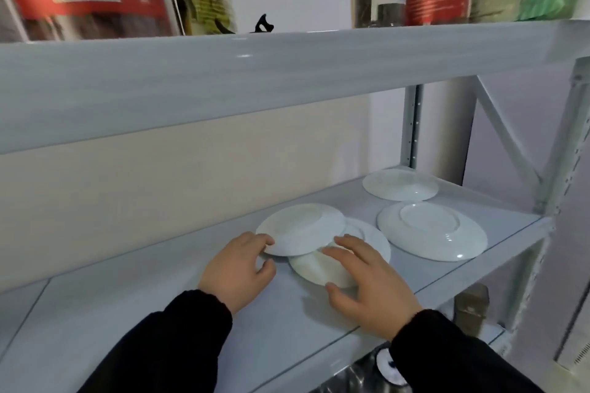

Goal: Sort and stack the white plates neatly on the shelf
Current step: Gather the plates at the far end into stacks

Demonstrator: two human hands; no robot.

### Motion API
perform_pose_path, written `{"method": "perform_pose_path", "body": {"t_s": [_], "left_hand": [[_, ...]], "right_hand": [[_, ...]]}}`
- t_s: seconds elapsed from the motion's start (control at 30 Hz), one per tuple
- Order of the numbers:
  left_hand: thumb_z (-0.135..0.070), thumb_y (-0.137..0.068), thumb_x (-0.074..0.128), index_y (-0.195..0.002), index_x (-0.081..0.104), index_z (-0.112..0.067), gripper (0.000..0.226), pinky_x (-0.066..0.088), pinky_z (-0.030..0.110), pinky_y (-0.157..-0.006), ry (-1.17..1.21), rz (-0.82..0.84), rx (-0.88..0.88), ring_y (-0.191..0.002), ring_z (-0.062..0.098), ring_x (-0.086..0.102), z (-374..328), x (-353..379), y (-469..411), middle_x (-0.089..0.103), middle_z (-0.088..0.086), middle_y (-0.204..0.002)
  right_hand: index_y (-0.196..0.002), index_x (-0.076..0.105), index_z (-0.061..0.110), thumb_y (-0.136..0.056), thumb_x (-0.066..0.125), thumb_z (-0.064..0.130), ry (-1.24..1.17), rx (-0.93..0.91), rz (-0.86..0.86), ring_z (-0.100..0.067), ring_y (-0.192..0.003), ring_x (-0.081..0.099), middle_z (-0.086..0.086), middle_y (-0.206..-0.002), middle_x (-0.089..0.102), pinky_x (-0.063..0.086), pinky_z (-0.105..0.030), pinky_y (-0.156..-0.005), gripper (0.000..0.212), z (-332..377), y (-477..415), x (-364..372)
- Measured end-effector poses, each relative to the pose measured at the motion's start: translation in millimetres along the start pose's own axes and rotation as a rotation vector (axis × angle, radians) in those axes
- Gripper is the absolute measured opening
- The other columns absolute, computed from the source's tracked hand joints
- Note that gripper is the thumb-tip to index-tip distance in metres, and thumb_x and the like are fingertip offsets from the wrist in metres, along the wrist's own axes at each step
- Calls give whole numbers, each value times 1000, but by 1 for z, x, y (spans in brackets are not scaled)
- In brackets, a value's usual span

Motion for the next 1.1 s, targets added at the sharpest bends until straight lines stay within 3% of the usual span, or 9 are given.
{"method": "perform_pose_path", "body": {"t_s": [0.17, 0.27, 0.33, 0.43, 0.67, 0.83, 0.97, 1.1], "left_hand": [[-44, -75, 43, -142, 42, -29, 69, 35, 25, -106, -56, 51, -5, -126, 17, 44, 7, 19, -21, 44, -5, -139], [-33, -79, 54, -149, 32, -36, 73, 24, 22, -113, -28, 122, 15, -139, 12, 32, 8, 28, -31, 32, -10, -153], [-28, -83, 57, -150, 30, -38, 73, 19, 14, -110, -4, 126, -10, -140, 6, 29, 8, 30, -36, 29, -15, -154], [-27, -84, 58, -147, 37, -37, 67, 22, 12, -107, -14, 111, 11, -136, 4, 34, 7, 31, -42, 36, -17, -151], [-22, -76, 52, -130, 50, -21, 54, 43, 29, -94, -192, 51, 57, -115, 23, 54, 6, 26, -36, 50, -4, -134], [-4, -78, 55, -123, 49, -22, 48, 36, 29, -70, -215, -6, -101, -90, 26, 58, 13, -8, -13, 48, -4, -126], [-8, -83, 55, -113, 45, -30, 39, 47, 36, -70, -112, -77, -207, -83, 27, 60, 34, -38, 24, 48, -8, -114], [-8, -89, 52, -109, 51, -24, 25, 42, 35, -71, -61, -220, -369, -83, 28, 57, 57, -82, 64, 51, -4, -102]], "right_hand": [[-150, 27, 42, -83, 46, 60, 22, 3, 103, -15, -151, 0, 6, -161, 17, 2, -38, -122, 72, -4, -3, 2], [-152, 16, 46, -83, 41, 64, 65, -1, 142, -16, -150, -13, 7, -163, 6, -9, -34, -119, 75, -4, -4, 1], [-153, 8, 45, -83, 38, 67, 98, -12, 153, -15, -148, -19, 7, -164, -2, -11, -35, -119, 79, -5, -6, 2], [-154, 1, 42, -83, 38, 68, 127, -15, 164, -17, -147, -22, 5, -164, -6, -9, -38, -120, 84, -5, -7, 1], [-152, -5, 45, -81, 37, 69, 108, -4, 173, -17, -147, -22, 6, -164, -5, -4, -42, -121, 86, -7, -5, 0], [-150, -9, 49, -81, 33, 71, 114, -2, 197, -14, -146, -24, 7, -163, -8, -6, -39, -121, 84, -8, -3, -3], [-149, 0, 51, -78, 33, 71, 76, 13, 186, -10, -147, -20, 11, -163, -2, -8, -34, -120, 80, -9, 0, -5], [-145, 6, 57, -77, 33, 72, 9, 35, 151, -4, -147, -16, 13, -162, 3, -7, -30, -120, 75, -11, 0, -6]]}}
Point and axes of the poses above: each hand's wrist, its own y-axis away from the middle knuckle, its own x-axis out of the palm, z = x × y, the point moved 1 cm from there along -y, towards the middle knuckle
